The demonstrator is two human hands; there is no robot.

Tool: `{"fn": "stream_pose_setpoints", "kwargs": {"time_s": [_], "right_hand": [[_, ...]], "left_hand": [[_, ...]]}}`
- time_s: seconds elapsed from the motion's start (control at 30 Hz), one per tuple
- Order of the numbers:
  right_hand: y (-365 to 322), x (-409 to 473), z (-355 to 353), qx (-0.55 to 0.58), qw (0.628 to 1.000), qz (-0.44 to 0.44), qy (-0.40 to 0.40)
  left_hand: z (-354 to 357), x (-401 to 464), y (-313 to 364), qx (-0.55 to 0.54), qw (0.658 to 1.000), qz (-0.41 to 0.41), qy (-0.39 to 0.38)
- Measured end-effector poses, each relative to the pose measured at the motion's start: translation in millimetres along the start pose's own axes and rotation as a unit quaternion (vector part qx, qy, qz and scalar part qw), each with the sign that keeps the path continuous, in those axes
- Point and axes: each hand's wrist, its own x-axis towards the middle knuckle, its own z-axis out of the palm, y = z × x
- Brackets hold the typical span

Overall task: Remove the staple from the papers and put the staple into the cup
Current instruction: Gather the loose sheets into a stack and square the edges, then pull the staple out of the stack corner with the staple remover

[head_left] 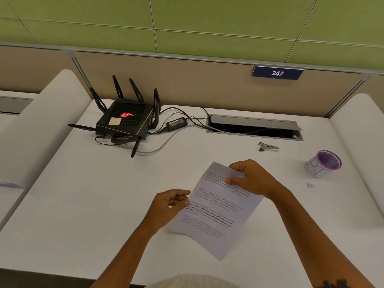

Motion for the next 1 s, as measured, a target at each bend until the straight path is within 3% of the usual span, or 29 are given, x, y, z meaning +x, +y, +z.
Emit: {"fn": "stream_pose_setpoints", "kwargs": {"time_s": [0.33, 0.8, 0.93, 1.0], "right_hand": [[-4, 23, 24, -0.115, 0.992, -0.029, -0.052], [36, 48, 40, -0.057, 0.997, -0.006, -0.059], [72, 59, 33, 0.081, 0.994, 0.06, 0.038], [102, 65, 29, 0.082, 0.985, 0.079, 0.126]], "left_hand": [[38, 25, 23, -0.1, 0.995, -0.019, 0.022], [63, 51, 8, -0.116, 0.986, -0.082, 0.091], [63, 67, -6, -0.078, 0.989, -0.085, 0.097], [60, 74, -14, -0.075, 0.988, -0.093, 0.099]]}}
